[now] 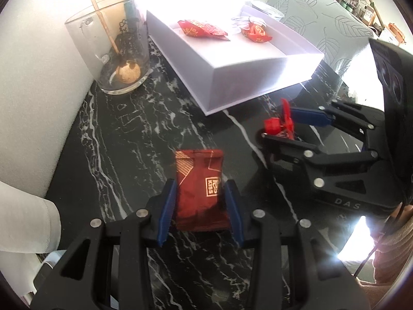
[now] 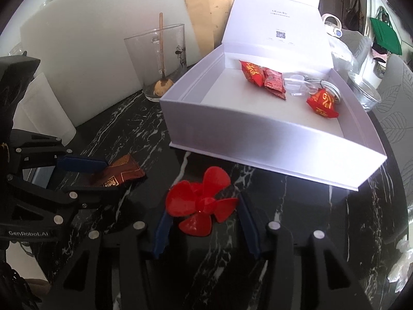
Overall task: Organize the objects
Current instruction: 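Grasp the dark red kiss packet with the left gripper while the right gripper grasps the red pinwheel, then lift and carry the kiss packet and red pinwheel over the white box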
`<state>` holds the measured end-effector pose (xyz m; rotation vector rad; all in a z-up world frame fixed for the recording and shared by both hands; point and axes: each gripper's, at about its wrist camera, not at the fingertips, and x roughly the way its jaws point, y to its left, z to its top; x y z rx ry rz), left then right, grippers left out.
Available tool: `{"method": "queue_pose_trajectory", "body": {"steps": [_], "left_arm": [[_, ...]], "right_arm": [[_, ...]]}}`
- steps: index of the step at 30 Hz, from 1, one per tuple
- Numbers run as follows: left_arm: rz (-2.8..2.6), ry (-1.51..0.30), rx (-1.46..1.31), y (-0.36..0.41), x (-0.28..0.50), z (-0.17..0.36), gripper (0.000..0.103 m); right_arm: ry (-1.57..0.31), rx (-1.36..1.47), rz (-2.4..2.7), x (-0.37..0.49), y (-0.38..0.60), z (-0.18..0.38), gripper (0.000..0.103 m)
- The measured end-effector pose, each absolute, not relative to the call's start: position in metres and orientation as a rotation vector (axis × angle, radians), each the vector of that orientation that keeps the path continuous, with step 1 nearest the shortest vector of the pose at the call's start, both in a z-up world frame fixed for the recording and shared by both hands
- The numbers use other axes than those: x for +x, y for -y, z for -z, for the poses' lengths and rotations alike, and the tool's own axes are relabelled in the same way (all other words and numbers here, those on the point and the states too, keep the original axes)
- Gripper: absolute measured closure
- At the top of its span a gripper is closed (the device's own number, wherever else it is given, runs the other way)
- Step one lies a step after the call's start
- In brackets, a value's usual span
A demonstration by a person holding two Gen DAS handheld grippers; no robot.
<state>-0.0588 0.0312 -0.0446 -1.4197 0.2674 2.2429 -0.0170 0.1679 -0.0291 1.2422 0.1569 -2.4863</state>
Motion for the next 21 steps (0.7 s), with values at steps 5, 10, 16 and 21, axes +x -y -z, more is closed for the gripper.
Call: {"method": "queue_pose_trajectory", "body": {"steps": [5, 10, 16, 21], "left_arm": [[-2.226, -0.275, -1.410, -0.041, -0.050, 0.045, 0.066], [-2.188, -0.281, -1.398, -0.054, -0.040, 0.046, 0.066], [-2.182, -0.318, -1.375, -0.067, -0.032, 0.045, 0.066], [-2.193, -0.330, -1.364, -0.071, -0.031, 0.045, 0.064]], "right_arm": [[-0.140, 1.274, 2.519, 0.001, -0.183, 0.029, 0.053], [-0.110, 1.297, 2.557, 0.021, -0.199, 0.028, 0.053], [-0.093, 1.283, 2.588, 0.037, -0.209, 0.029, 0.052], [-0.116, 1.264, 2.606, 0.044, -0.209, 0.031, 0.039]]}}
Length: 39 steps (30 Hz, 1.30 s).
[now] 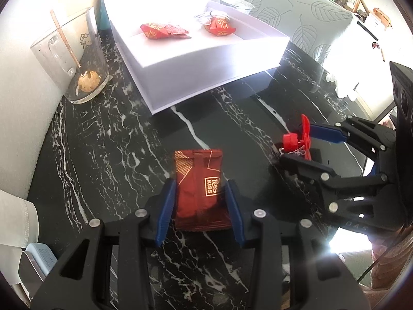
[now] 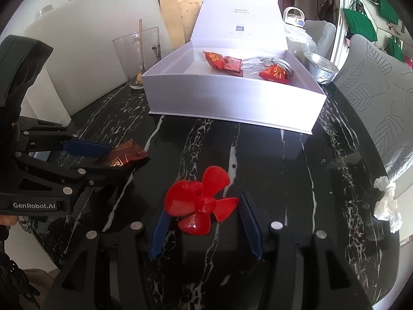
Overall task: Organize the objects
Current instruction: 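Lift and carry the kiss packet and red pinwheel over the white box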
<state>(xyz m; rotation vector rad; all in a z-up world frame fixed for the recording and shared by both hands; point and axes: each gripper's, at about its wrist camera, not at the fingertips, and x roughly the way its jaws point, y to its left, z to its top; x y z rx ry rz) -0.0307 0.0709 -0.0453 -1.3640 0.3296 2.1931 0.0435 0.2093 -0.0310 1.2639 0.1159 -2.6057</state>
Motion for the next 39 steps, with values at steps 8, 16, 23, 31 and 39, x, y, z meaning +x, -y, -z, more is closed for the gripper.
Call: {"method": "queue_pose_trajectory", "body": {"steps": [8, 16, 23, 31, 39], "left_arm": [[-2.211, -0.380, -1.332, -0.077, -0.029, 0.047, 0.059], [-2.198, -0.343, -1.349, -0.076, -0.030, 0.045, 0.072], [-2.171, -0.284, -1.382, -0.073, -0.032, 0.044, 0.072], [-2.181, -0.291, -1.375, -0.073, -0.028, 0.039, 0.072], [-2.200, -0.293, -1.333, -0.075, -0.021, 0.023, 0.072]], "right_arm": [[-0.136, 1.244, 2.630, 0.045, -0.207, 0.034, 0.037], [-0.108, 1.236, 2.634, 0.046, -0.209, 0.032, 0.059], [-0.060, 1.248, 2.632, 0.046, -0.214, 0.029, 0.059], [-0.085, 1.228, 2.635, 0.053, -0.213, 0.021, 0.059], [-0.098, 1.207, 2.652, 0.059, -0.212, 0.007, 0.059]]}}
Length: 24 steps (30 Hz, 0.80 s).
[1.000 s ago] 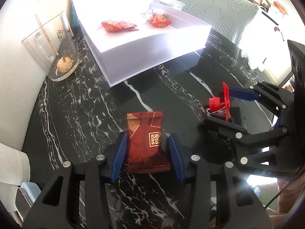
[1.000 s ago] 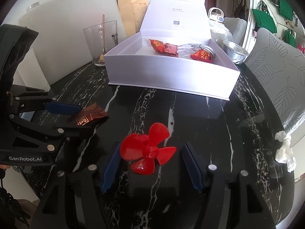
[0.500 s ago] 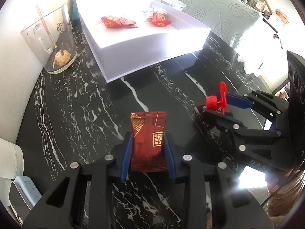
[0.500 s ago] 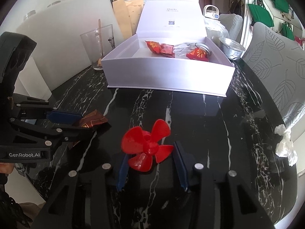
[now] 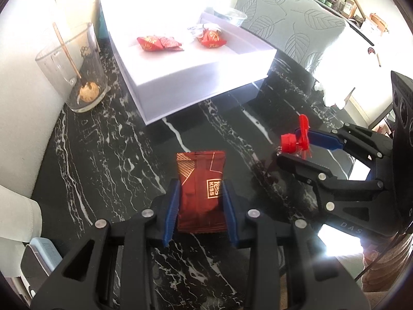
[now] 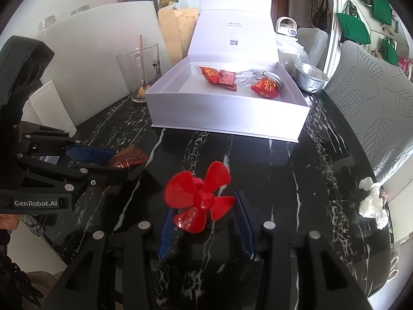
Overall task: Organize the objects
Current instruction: 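Lift and carry the kiss packet and red pinwheel over the white box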
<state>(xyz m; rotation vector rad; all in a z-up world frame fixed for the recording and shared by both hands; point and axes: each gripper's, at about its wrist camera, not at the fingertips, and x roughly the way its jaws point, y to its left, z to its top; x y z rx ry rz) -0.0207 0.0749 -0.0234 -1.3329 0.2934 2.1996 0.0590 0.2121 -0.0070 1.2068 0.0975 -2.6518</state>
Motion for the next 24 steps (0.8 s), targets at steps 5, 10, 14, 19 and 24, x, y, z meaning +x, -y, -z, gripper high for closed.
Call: {"method": "queue_pose_trajectory", "body": {"steps": [5, 10, 14, 19, 24], "left_arm": [[-2.206, -0.310, -1.301, -0.078, -0.015, 0.013, 0.072], [-2.210, -0.318, -1.266, -0.082, -0.013, 0.001, 0.072], [-2.213, -0.311, -1.251, -0.085, -0.013, -0.008, 0.072], [-2.216, -0.302, -1.211, -0.088, -0.013, -0.022, 0.072], [-2.219, -0.308, -1.176, -0.093, -0.019, -0.036, 0.072]], "right_arm": [[-0.106, 1.213, 2.660, 0.060, -0.212, -0.003, 0.059], [-0.128, 1.183, 2.679, 0.062, -0.214, -0.015, 0.059], [-0.158, 1.150, 2.695, 0.065, -0.215, -0.028, 0.059], [-0.176, 1.113, 2.718, 0.066, -0.215, -0.044, 0.059], [-0.194, 1.076, 2.732, 0.063, -0.216, -0.059, 0.059]]}}
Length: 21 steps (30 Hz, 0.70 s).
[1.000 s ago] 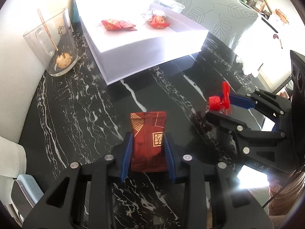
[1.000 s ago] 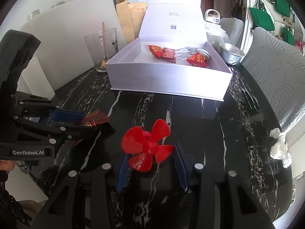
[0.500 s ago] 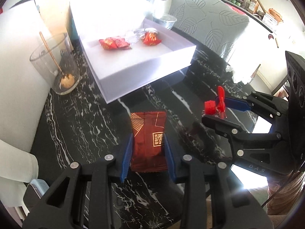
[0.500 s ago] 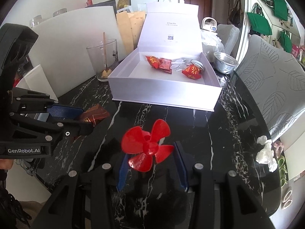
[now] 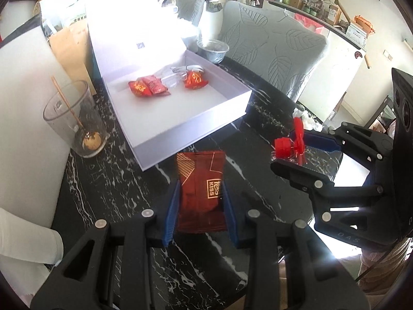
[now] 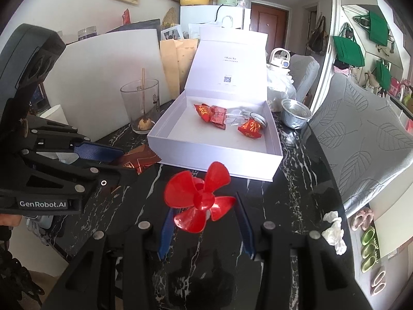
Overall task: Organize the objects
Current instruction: 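Lift and carry the kiss packet and red pinwheel over the white box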
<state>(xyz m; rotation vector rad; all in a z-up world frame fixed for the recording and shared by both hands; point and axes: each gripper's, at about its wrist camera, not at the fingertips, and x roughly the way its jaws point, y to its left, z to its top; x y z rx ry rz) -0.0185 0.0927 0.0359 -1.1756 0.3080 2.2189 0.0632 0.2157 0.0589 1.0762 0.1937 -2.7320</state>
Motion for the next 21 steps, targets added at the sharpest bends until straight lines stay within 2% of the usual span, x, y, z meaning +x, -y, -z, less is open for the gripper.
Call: {"method": "queue_pose_trajectory", "body": {"steps": [21], "left_arm": [[-2.251, -0.313, -1.162, -0.097, -0.082, -0.053, 0.072]], "right_arm": [[-0.209, 1.031, 2.693, 0.001, -0.215, -0.082, 0.059]]}}
